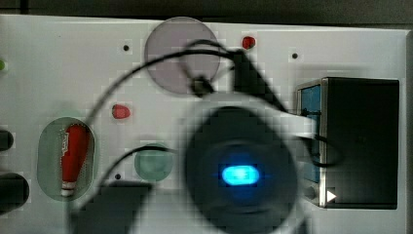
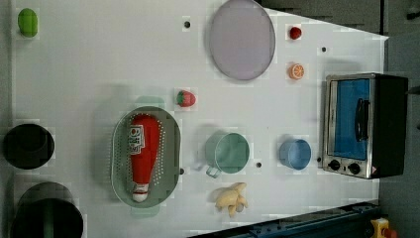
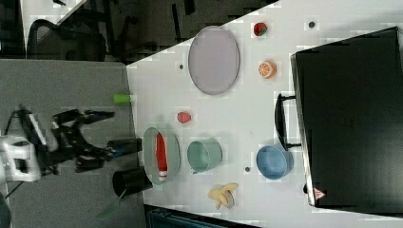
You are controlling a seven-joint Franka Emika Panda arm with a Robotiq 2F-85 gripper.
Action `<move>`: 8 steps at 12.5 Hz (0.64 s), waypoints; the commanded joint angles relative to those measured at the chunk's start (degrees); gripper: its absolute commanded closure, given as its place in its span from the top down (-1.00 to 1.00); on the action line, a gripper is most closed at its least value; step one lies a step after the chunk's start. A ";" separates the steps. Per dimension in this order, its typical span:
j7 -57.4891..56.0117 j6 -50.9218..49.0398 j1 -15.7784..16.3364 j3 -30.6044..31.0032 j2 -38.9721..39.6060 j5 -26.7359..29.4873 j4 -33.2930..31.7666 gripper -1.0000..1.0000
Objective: Pick Ketchup from the table and place it in strainer.
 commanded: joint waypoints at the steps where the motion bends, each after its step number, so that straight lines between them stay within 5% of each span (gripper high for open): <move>1: -3.57 -3.04 -0.84 -2.85 1.21 0.47 -0.99 1.00; 8: -3.47 -5.87 -0.52 -0.30 1.73 1.76 -0.95 1.00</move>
